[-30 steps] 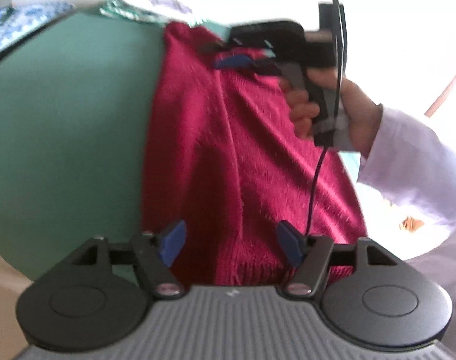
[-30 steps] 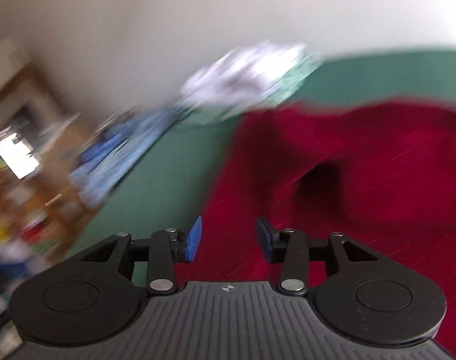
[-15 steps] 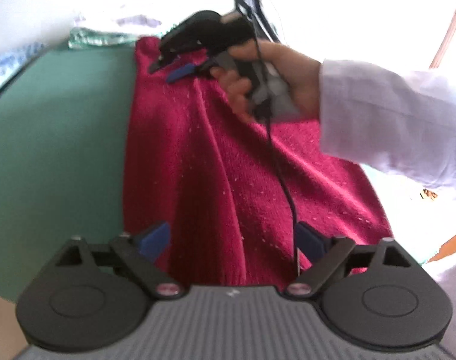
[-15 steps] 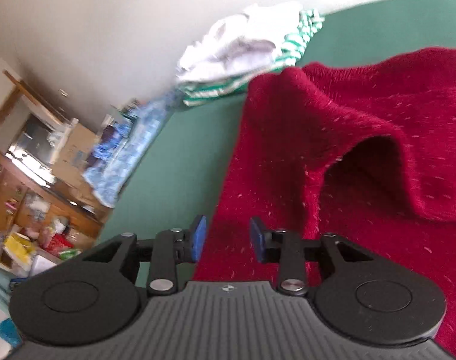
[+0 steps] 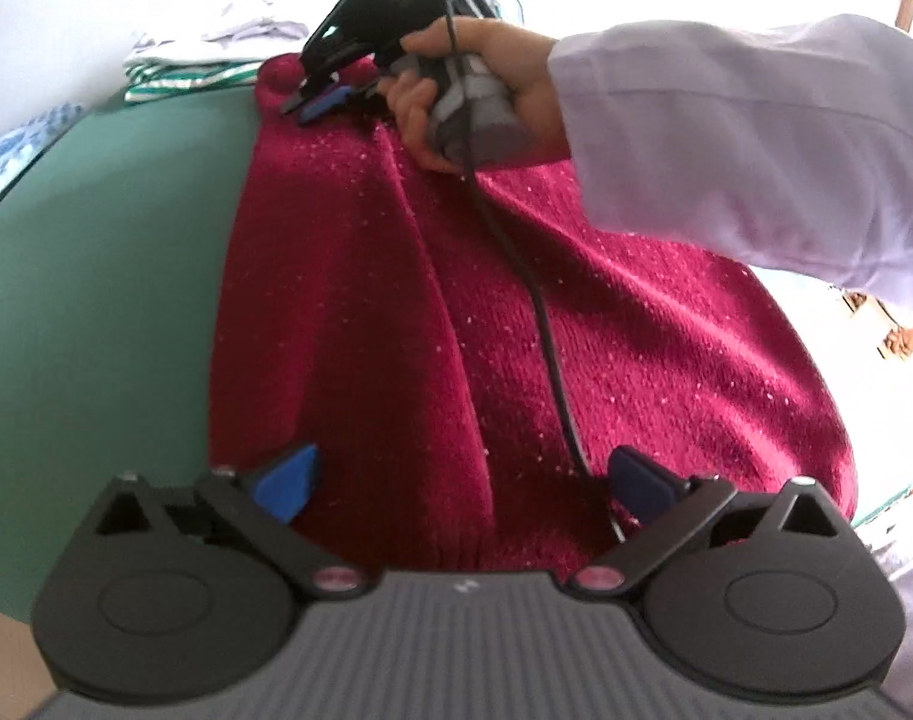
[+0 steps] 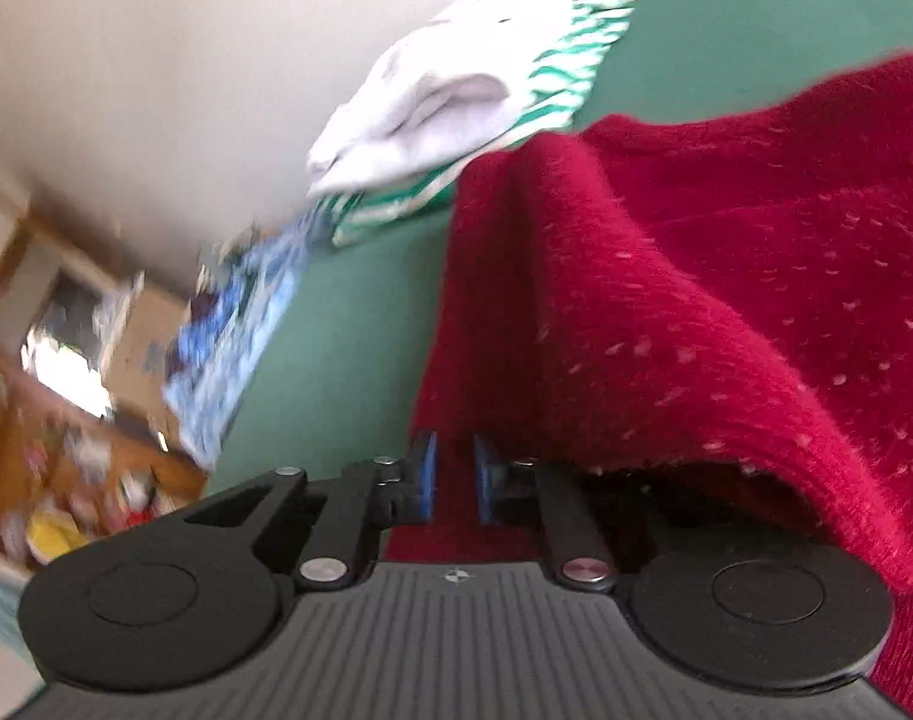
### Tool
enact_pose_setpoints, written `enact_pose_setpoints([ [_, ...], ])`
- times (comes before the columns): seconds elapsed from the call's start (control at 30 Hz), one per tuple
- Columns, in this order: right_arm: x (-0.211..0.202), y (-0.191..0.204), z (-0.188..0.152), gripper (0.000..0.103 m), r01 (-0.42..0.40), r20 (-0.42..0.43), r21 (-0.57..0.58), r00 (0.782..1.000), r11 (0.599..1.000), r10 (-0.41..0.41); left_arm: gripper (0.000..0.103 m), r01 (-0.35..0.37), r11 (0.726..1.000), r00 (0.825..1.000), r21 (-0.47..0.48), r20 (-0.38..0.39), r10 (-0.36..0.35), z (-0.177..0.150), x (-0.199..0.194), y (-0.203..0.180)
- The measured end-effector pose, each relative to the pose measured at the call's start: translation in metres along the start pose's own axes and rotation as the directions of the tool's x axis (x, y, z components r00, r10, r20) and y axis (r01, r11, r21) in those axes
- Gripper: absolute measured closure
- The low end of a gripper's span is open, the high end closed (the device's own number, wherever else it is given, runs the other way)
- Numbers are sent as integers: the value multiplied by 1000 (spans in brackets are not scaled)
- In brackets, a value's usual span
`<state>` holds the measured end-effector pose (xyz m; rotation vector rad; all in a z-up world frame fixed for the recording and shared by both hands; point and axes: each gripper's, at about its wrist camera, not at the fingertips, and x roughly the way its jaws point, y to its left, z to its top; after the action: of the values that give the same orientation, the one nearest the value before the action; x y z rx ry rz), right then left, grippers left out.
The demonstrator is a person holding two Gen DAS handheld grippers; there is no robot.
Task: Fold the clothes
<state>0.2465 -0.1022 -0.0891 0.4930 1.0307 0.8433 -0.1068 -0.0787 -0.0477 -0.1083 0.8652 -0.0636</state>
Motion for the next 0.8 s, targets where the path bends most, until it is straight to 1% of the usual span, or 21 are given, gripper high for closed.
enact_pose_setpoints([
  [0.03, -4, -4, -1, 87, -12, -4, 45, 1000, 999, 12, 2, 4, 1000, 1000, 0, 0, -4, 0, 0, 1],
  [0.1, -19, 0, -10, 76, -62, -44, 53, 997, 997, 65, 2, 13, 1000, 1000, 2, 1, -13, 0, 0, 3],
  [0.13, -27, 4, -16, 76, -94, -75, 45, 992, 995, 97, 2, 15, 1000, 1000, 12, -3, -15, 0, 0, 3],
  [0.17, -33, 7, -27, 74, -128, -125, 38, 983, 991, 132, 2, 16, 999, 1000, 33, -10, -16, -1, 0, 2],
  [0.2, -38, 9, -40, 72, -160, -179, 43, 970, 986, 165, 2, 17, 998, 1000, 53, -18, -17, -2, 0, 0],
  [0.23, -43, 9, -54, 71, -190, -225, 53, 954, 980, 197, 2, 19, 997, 999, 72, -29, -17, -1, 0, -1],
  [0.27, -48, 7, -69, 71, -210, -260, 65, 940, 976, 219, 2, 23, 996, 999, 87, -39, -20, 0, 0, -2],
  [0.3, -54, 6, -83, 67, -221, -289, 77, 928, 972, 234, 2, 35, 996, 998, 86, -49, -31, 2, 0, -1],
  [0.33, -59, 2, -96, 71, -212, -292, 91, 928, 973, 229, 2, 53, 995, 997, 85, -63, -48, 6, 0, 1],
  [0.37, -65, -5, -108, 72, -212, -269, 117, 934, 970, 236, 2, 72, 994, 995, 86, -78, -65, 10, 0, 3],
  [0.43, -76, -14, -121, 86, -209, -201, 173, 949, 962, 242, 2, 115, 988, 989, 103, -107, -104, 19, -2, 5],
  [0.47, -78, -15, -123, 88, -194, -183, 191, 956, 962, 229, 2, 145, 981, 986, 127, -103, -132, 24, -6, 6],
  [0.53, -79, -16, -122, 89, -176, -174, 221, 961, 959, 216, 2, 201, 958, 978, 202, -89, -187, 36, -16, 7],
  [0.6, -81, -17, -121, 87, -154, -156, 250, 968, 956, 197, 2, 240, 925, 971, 293, -77, -227, 49, -22, 9],
  [0.63, -88, -18, -118, 83, -133, -117, 259, 979, 957, 168, 2, 255, 909, 967, 328, -75, -244, 54, -23, 14],
  [0.67, -95, -19, -116, 80, -111, -79, 270, 987, 956, 137, 2, 273, 892, 962, 360, -75, -264, 60, -23, 19],
  [0.7, -104, -21, -113, 78, -82, -31, 279, 995, 957, 94, 2, 301, 875, 953, 378, -79, -294, 65, -23, 25],
  [0.73, -119, -26, -109, 73, -32, 41, 290, 999, 956, 21, 2, 334, 855, 940, 396, -75, -332, 72, -24, 31],
  [0.77, -136, -31, -105, 69, 9, 104, 316, 994, 949, -44, 2, 364, 834, 926, 415, -70, -370, 79, -24, 36],
  [0.8, -153, -36, -101, 66, 42, 165, 346, 981, 937, -104, 2, 386, 813, 913, 436, -55, -405, 87, -25, 41],
])
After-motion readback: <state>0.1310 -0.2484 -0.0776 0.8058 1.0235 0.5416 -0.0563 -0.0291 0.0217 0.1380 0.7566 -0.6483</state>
